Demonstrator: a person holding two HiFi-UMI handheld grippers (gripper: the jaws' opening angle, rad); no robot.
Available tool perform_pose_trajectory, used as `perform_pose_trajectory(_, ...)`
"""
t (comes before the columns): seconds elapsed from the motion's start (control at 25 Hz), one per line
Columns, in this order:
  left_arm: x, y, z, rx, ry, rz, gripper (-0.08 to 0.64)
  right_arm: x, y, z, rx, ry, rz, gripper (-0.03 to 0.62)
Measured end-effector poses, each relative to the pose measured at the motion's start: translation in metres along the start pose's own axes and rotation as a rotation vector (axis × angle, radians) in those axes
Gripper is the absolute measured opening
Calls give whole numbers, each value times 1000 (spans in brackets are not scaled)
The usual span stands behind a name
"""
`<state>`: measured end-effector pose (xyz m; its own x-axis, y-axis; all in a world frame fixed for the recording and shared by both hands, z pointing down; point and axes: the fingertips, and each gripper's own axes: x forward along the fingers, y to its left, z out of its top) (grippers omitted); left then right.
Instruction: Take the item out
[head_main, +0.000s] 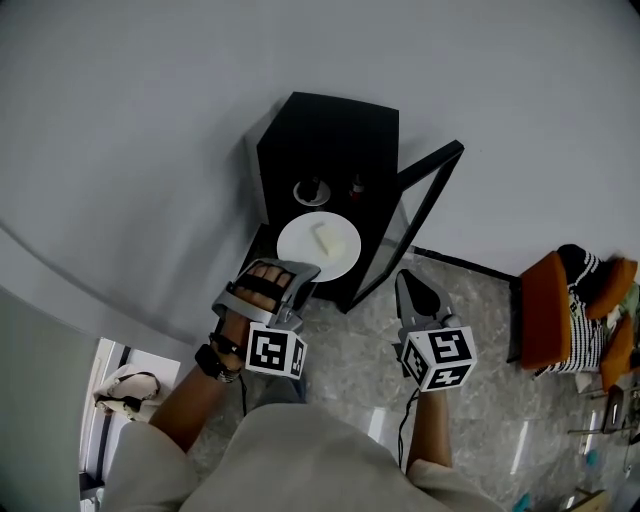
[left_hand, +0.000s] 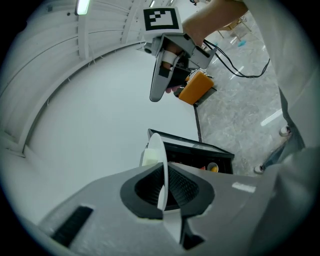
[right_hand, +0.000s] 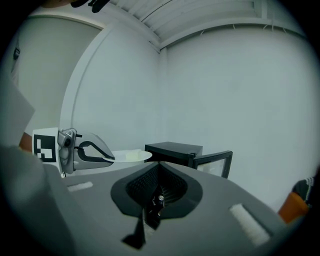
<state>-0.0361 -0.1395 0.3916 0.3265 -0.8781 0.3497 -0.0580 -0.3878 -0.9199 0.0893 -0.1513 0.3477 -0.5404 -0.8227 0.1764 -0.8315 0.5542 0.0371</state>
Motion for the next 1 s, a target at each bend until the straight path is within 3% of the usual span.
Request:
perform_pose_trajectory(0.36,-20,9,3,34,-3,13,18,-3,10,2,-47,31,-3,6)
perform_pose_trajectory(1.0,-25,11,7,45,-16,-4,18,2,14,-3,-45,48,-7,7)
